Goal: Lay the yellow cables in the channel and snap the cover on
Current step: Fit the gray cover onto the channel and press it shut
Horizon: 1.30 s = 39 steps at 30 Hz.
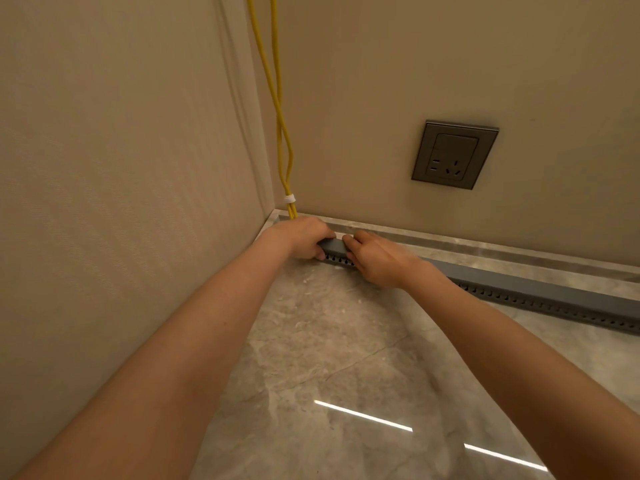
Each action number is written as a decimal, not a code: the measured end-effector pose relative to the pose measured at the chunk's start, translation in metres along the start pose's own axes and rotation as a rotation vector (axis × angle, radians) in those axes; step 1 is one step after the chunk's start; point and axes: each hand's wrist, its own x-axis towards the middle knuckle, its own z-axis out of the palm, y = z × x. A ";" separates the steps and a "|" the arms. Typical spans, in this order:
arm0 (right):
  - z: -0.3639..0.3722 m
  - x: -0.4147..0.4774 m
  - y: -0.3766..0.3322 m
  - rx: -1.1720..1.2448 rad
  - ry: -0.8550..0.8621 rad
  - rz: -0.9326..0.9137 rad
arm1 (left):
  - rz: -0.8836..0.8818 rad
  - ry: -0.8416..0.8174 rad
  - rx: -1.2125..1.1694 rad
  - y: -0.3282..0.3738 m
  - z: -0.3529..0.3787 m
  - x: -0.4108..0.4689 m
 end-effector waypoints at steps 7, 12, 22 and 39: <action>-0.007 0.001 -0.008 -0.059 -0.086 0.058 | 0.025 0.046 0.097 0.002 0.007 -0.003; -0.006 -0.002 -0.009 0.004 -0.026 0.033 | 0.018 0.076 0.054 -0.002 0.006 -0.004; -0.029 0.009 -0.005 0.166 -0.263 0.121 | -0.062 0.053 -0.084 -0.015 0.002 -0.009; -0.031 0.008 -0.008 0.258 -0.230 0.124 | -0.098 0.066 0.074 -0.010 0.005 -0.013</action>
